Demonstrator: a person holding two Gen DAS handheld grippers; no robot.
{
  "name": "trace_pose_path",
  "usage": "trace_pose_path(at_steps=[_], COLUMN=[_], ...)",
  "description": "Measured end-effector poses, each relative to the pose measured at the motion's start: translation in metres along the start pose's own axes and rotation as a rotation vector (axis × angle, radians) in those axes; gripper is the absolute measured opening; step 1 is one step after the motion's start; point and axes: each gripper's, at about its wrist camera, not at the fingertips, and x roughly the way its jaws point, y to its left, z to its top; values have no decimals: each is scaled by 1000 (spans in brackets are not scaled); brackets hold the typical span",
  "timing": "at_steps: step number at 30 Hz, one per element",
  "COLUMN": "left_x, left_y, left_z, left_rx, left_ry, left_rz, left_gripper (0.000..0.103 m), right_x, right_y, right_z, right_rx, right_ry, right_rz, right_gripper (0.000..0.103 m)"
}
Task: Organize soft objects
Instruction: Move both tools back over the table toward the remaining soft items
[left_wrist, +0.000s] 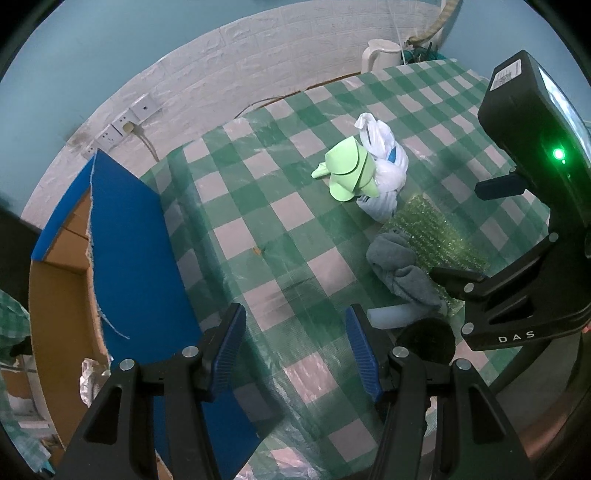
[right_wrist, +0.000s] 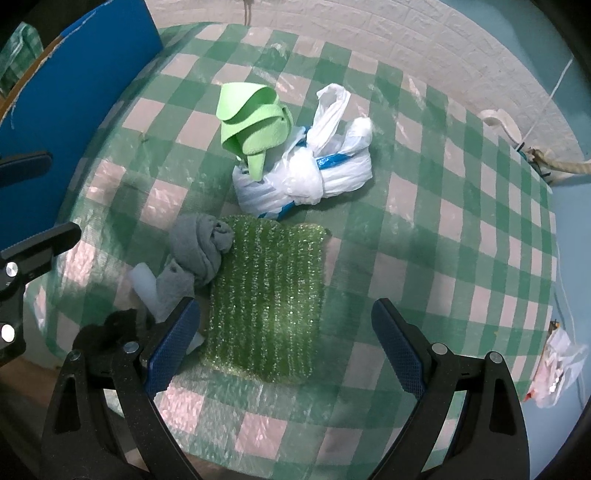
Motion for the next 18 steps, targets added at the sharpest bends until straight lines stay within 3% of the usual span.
trace_pose_path(at_steps=[15, 18], left_x=[9, 8], left_y=[-4, -6], left_z=[-2, -2], left_rx=[11, 15], left_ry=[19, 20], left_rz=[-10, -15], left_gripper=[58, 58], right_x=[32, 35], right_y=[7, 5], right_z=[6, 7], right_rx=[-34, -27], right_ry=[48, 59], right_rz=[-21, -15], right_gripper=[93, 85])
